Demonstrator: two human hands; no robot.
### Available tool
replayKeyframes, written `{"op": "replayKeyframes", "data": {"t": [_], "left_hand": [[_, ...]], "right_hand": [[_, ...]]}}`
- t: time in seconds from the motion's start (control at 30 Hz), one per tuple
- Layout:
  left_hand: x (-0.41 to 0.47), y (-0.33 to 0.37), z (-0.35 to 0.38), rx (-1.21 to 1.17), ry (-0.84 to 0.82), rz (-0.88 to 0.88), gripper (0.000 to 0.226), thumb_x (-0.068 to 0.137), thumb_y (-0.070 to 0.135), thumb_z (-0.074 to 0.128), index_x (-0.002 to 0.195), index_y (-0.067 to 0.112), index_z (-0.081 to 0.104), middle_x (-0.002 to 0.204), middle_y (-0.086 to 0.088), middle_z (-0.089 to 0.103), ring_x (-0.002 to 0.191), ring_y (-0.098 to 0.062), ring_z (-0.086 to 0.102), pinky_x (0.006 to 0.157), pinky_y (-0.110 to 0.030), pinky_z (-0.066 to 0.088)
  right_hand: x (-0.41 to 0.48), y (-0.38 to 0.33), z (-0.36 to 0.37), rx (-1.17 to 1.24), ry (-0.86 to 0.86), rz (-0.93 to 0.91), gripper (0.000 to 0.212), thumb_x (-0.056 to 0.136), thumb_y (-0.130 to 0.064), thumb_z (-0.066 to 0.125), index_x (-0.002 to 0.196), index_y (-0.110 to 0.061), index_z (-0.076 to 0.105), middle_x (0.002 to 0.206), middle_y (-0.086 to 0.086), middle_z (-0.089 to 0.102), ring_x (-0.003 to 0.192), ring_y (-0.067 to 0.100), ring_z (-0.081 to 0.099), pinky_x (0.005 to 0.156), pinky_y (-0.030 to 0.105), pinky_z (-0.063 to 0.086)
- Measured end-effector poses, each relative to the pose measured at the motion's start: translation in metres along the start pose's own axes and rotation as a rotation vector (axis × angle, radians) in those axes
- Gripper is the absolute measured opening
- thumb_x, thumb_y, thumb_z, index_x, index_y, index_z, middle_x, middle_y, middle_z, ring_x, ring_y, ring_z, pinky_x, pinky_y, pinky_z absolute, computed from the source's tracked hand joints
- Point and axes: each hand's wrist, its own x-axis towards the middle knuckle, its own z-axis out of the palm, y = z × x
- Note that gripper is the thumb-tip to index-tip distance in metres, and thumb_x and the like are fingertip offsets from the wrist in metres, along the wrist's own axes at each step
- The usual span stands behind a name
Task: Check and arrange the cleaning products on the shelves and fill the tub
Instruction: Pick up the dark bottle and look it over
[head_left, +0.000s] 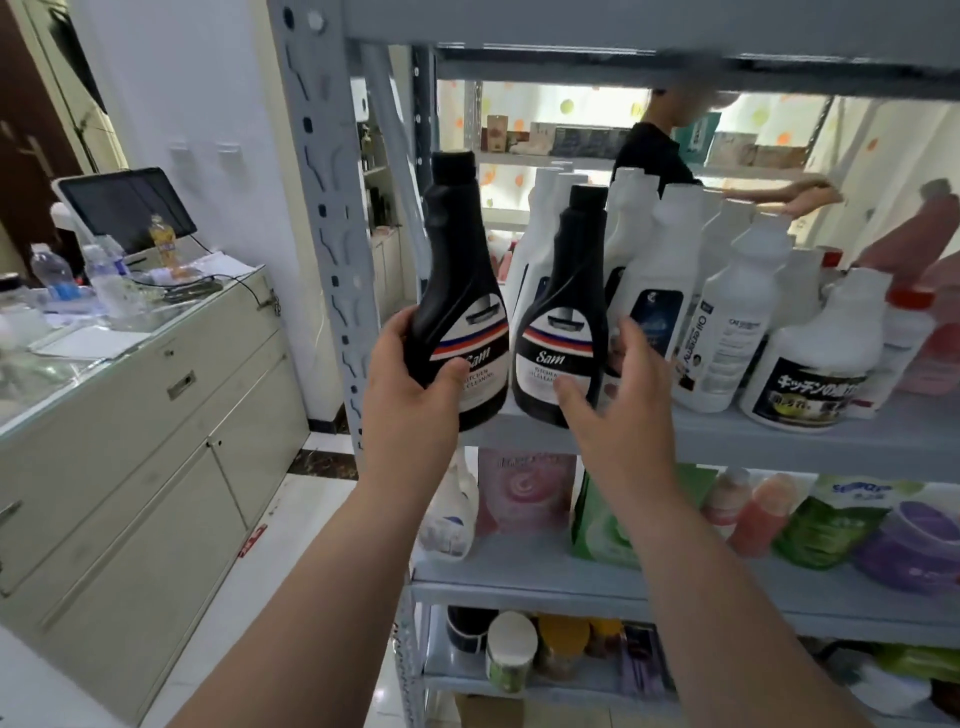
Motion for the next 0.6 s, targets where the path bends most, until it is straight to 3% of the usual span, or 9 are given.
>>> {"op": "replayKeyframes", "data": {"t": [0.1, 0.2, 0.3, 0.4, 0.6], "left_hand": [[0.023, -0.004, 0.012, 0.073, 0.025, 0.030, 0.052, 0.095, 0.011, 0.065, 0.141, 0.027, 0.049, 0.115, 0.020, 0.058, 0.106, 0.007, 0.057, 0.085, -0.005, 0.042], [0.043, -0.013, 0.022, 0.120, 0.044, 0.016, 0.050, 0.094, 0.006, 0.063, 0.140, 0.022, 0.049, 0.111, 0.017, 0.055, 0.096, 0.007, 0.055, 0.072, 0.005, 0.036], [0.062, -0.028, 0.033, 0.155, 0.055, -0.041, 0.050, 0.094, 0.007, 0.062, 0.138, 0.024, 0.048, 0.116, 0.013, 0.055, 0.107, -0.006, 0.055, 0.077, -0.005, 0.039], [0.078, -0.045, 0.041, 0.145, 0.062, -0.081, 0.050, 0.093, 0.009, 0.061, 0.138, 0.026, 0.048, 0.119, 0.011, 0.059, 0.111, -0.013, 0.058, 0.091, -0.027, 0.045], [0.115, -0.061, 0.057, 0.204, 0.028, -0.115, 0.052, 0.097, 0.011, 0.057, 0.142, 0.034, 0.044, 0.129, 0.007, 0.054, 0.116, -0.019, 0.057, 0.095, -0.034, 0.048]], "right_hand": [[0.008, 0.006, 0.004, -0.034, 0.002, -0.039, 0.075, 0.094, -0.028, 0.074, 0.157, -0.023, 0.033, 0.146, 0.003, 0.044, 0.118, -0.015, 0.030, 0.094, -0.011, 0.019], [0.014, 0.010, 0.004, -0.038, -0.001, -0.052, 0.076, 0.092, -0.030, 0.076, 0.156, -0.023, 0.036, 0.146, 0.003, 0.044, 0.121, -0.011, 0.033, 0.096, -0.008, 0.022], [0.017, 0.016, 0.005, -0.014, -0.009, -0.062, 0.074, 0.091, -0.032, 0.076, 0.154, -0.027, 0.037, 0.143, 0.000, 0.045, 0.128, 0.006, 0.048, 0.104, 0.011, 0.037], [0.018, 0.022, 0.006, -0.030, 0.011, -0.108, 0.070, 0.093, -0.026, 0.075, 0.152, -0.024, 0.040, 0.139, -0.002, 0.047, 0.123, 0.000, 0.046, 0.096, -0.002, 0.033], [0.022, 0.027, 0.012, -0.018, 0.016, -0.128, 0.067, 0.093, -0.021, 0.073, 0.152, -0.022, 0.040, 0.134, -0.007, 0.044, 0.120, -0.007, 0.041, 0.097, -0.002, 0.033]]}}
